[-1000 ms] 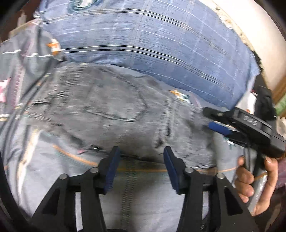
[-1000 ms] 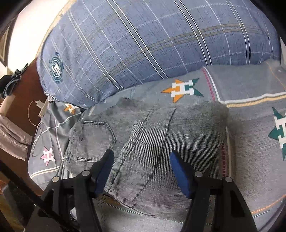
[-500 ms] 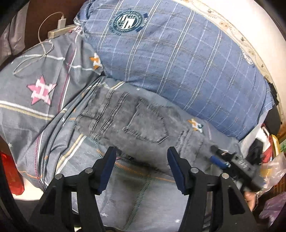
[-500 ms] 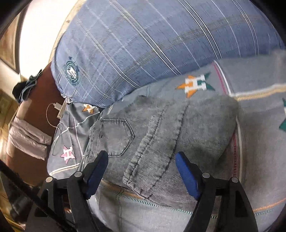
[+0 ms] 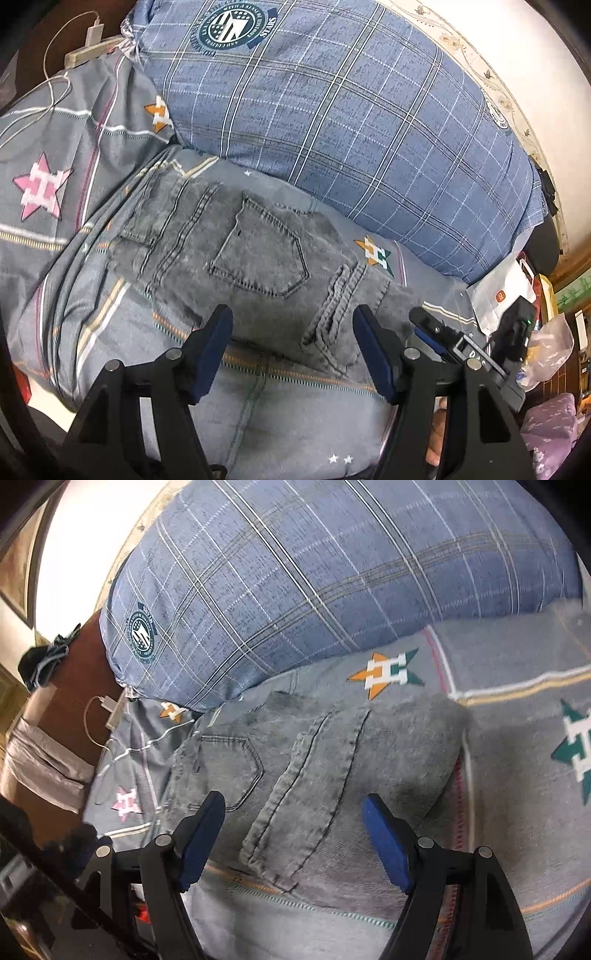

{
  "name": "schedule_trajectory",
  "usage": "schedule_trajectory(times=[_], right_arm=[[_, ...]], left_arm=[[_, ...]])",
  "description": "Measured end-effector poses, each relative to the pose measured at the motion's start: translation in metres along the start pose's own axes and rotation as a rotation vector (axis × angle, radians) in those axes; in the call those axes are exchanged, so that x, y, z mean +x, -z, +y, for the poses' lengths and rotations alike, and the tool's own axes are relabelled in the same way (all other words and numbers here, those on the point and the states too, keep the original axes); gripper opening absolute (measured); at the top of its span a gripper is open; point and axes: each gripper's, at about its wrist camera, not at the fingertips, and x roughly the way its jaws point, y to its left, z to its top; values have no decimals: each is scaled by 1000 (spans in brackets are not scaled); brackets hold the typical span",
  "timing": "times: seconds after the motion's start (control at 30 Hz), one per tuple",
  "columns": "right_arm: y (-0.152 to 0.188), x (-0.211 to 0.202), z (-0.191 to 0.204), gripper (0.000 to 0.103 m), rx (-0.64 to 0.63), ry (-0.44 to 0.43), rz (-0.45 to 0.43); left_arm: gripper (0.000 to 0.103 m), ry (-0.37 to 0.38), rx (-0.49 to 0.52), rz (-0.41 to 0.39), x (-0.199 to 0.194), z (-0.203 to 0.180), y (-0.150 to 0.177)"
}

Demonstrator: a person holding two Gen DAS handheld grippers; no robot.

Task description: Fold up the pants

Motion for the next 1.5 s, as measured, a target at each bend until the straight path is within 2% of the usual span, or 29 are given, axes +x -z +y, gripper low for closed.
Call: schedule_trajectory(times=[0.2, 0.4, 0.5, 0.57, 0.6, 0.7, 0.73, 0.8, 0.87, 0.97, 1.1, 1.17, 1.23, 1.33, 1.5], right_arm=[[1, -7, 15, 82, -31, 46, -80], [6, -18, 42, 82, -72, 113, -189], [8, -14, 56, 82, -51, 115, -160], [8, -11, 65, 82, -15, 86, -115], [9, -9, 70, 82, -10, 64, -100], [18, -3, 85, 82, -91, 50, -132], [22, 1, 85, 82, -103, 64, -140], [29, 16, 80, 82, -76, 102, -99], [35, 28, 71, 82, -34, 32, -49], [34, 36, 59, 82, 16, 3, 2], [31, 29, 46, 82, 85, -63, 2], [30, 25, 44, 82, 97, -88, 6], [30, 18, 41, 82, 118, -134, 7], [27, 6, 39, 82, 140, -206, -6], [25, -11, 38, 82, 145, -245, -36]], left_arm=[[67, -3, 26, 7, 16, 12, -7], [67, -2, 48, -39, 32, 47, -2], [67, 13, 57, -72, 43, 69, 3], [67, -13, 11, -36, 50, 85, 4], [67, 10, -10, -33, 49, 89, 2], [67, 44, -22, -66, 34, 91, -4], [72, 32, -3, -93, 32, 89, -4], [72, -27, -2, -97, 36, 90, -4], [72, -33, -7, -65, 43, 89, -6], [72, -42, 11, -49, 46, 85, -3], [72, -81, 31, -43, 42, 74, 2], [72, -74, 25, -32, 34, 66, 5], [72, -72, 33, -41, 24, 56, 8], [72, -108, 74, -68, 4, 31, 14], [72, -123, 97, -53, -18, 3, 26]])
